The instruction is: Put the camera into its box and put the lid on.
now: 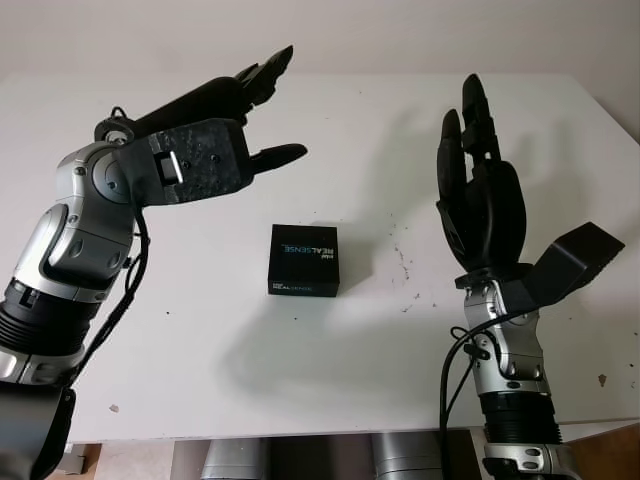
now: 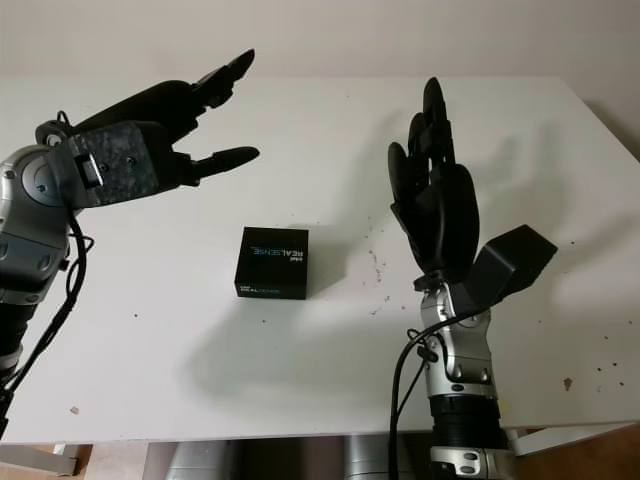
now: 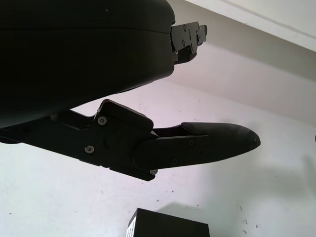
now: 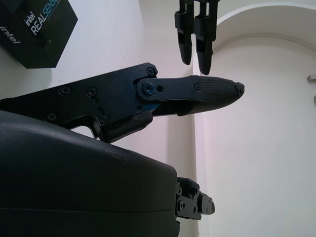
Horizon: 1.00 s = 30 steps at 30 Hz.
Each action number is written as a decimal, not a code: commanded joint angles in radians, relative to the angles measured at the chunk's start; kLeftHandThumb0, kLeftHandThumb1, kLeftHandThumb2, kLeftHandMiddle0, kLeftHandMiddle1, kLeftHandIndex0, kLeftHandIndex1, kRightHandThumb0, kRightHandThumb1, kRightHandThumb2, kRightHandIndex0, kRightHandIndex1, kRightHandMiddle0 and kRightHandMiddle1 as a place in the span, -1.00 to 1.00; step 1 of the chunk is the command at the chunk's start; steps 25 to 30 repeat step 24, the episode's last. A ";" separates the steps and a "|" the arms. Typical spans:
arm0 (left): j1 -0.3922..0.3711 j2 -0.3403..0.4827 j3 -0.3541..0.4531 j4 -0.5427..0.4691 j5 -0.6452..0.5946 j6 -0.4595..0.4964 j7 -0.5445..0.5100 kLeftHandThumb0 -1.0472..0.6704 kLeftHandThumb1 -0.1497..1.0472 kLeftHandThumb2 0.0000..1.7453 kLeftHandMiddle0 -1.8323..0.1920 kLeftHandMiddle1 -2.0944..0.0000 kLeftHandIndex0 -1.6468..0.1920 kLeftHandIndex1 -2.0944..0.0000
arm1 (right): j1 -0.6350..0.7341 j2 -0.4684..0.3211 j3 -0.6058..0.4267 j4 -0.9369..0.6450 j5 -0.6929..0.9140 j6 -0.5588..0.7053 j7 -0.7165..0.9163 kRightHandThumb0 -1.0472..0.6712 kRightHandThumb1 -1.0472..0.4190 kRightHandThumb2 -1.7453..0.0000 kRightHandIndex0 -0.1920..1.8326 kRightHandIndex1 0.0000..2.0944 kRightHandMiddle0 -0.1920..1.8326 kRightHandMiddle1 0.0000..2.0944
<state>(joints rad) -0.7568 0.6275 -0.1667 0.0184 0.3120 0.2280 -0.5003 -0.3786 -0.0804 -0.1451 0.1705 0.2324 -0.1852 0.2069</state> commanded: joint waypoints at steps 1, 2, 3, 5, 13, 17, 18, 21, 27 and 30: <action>0.036 -0.024 0.044 0.016 -0.027 -0.026 0.036 -0.75 1.00 -0.37 1.00 1.00 1.00 1.00 | -0.023 -0.014 -0.007 0.010 0.011 0.004 0.013 -0.65 -1.00 0.61 -0.97 -0.95 -0.89 -0.95; 0.056 -0.045 0.067 0.020 -0.050 -0.034 0.062 -0.73 1.00 -0.33 1.00 1.00 1.00 1.00 | -0.026 -0.018 -0.007 0.017 0.010 0.008 0.017 -0.65 -1.00 0.61 -0.97 -0.95 -0.89 -0.95; 0.078 -0.069 0.091 0.023 -0.069 -0.045 0.097 -0.72 1.00 -0.31 1.00 1.00 1.00 1.00 | -0.029 -0.022 -0.004 0.024 0.004 0.012 0.017 -0.65 -1.00 0.60 -0.97 -0.95 -0.89 -0.95; 0.126 -0.122 0.137 0.025 -0.103 -0.070 0.176 -0.73 1.00 -0.25 1.00 1.00 1.00 1.00 | -0.034 -0.028 0.002 0.039 -0.017 0.016 0.009 -0.66 -1.00 0.58 -0.97 -0.95 -0.89 -0.95; 0.294 -0.269 0.273 0.068 -0.296 -0.165 0.283 -0.75 1.00 -0.17 1.00 1.00 1.00 1.00 | -0.065 -0.038 0.015 0.140 -0.072 -0.014 0.010 -0.70 -1.00 0.47 -0.99 -0.96 -0.93 -0.96; 0.362 -0.322 0.319 0.096 -0.368 -0.245 0.308 -0.76 1.00 -0.18 1.00 1.00 1.00 1.00 | -0.067 -0.040 0.025 0.146 -0.104 -0.016 -0.006 -0.70 -1.00 0.42 -1.00 -0.96 -0.95 -0.97; 0.375 -0.328 0.321 0.100 -0.371 -0.263 0.315 -0.77 1.00 -0.18 1.00 1.00 1.00 1.00 | -0.069 -0.041 0.026 0.147 -0.107 -0.016 -0.006 -0.70 -1.00 0.41 -1.00 -0.96 -0.96 -0.97; 0.400 -0.338 0.323 0.099 -0.372 -0.297 0.331 -0.77 1.00 -0.13 1.00 1.00 1.00 1.00 | -0.073 -0.042 0.027 0.145 -0.115 -0.014 -0.008 -0.70 -1.00 0.41 -1.00 -0.96 -0.96 -0.96; 0.419 -0.346 0.333 0.089 -0.379 -0.311 0.349 -0.76 1.00 -0.12 1.00 1.00 1.00 1.00 | -0.072 -0.039 0.027 0.135 -0.112 -0.007 -0.006 -0.70 -1.00 0.42 -1.00 -0.96 -0.95 -0.96; 0.419 -0.346 0.333 0.089 -0.379 -0.311 0.349 -0.76 1.00 -0.12 1.00 1.00 1.00 1.00 | -0.072 -0.039 0.027 0.135 -0.112 -0.007 -0.006 -0.70 -1.00 0.42 -1.00 -0.96 -0.95 -0.96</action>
